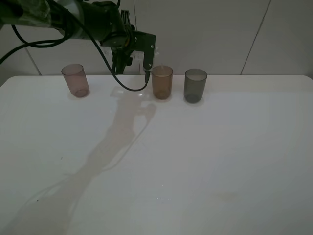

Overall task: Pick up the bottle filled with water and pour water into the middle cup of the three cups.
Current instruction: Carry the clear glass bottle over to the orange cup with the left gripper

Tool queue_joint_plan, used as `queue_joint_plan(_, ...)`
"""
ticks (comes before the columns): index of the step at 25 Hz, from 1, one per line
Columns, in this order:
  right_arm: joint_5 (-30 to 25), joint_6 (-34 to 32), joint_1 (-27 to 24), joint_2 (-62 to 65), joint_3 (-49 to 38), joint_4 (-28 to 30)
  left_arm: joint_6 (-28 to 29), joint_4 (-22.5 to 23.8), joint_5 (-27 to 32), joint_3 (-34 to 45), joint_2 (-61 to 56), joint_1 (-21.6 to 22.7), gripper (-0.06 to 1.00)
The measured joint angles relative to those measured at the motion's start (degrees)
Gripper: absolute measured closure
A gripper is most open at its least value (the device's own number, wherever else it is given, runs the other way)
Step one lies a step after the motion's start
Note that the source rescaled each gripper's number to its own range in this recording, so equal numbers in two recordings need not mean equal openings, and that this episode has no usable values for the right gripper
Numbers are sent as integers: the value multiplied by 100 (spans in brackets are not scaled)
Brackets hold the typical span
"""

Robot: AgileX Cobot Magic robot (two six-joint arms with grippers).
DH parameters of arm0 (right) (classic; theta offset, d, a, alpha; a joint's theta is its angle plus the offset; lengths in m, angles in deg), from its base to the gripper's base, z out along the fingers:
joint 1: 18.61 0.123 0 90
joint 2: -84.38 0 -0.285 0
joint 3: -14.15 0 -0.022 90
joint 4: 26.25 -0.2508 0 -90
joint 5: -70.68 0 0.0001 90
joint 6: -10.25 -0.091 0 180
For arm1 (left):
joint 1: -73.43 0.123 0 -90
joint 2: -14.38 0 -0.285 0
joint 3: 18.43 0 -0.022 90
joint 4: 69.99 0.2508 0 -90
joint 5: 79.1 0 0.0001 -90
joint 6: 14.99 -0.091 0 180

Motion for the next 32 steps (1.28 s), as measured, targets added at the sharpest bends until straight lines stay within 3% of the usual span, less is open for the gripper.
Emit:
queue_joint_plan(17, 0, 0, 0, 0, 0, 0, 0, 0, 21, 0, 0, 0, 93)
queue_joint_plan(24, 0, 0, 0, 0, 0, 0, 0, 0, 291, 0, -23, 0, 93)
queue_joint_plan(32, 0, 0, 0, 0, 0, 0, -17, 6, 134, 0, -29, 0, 93)
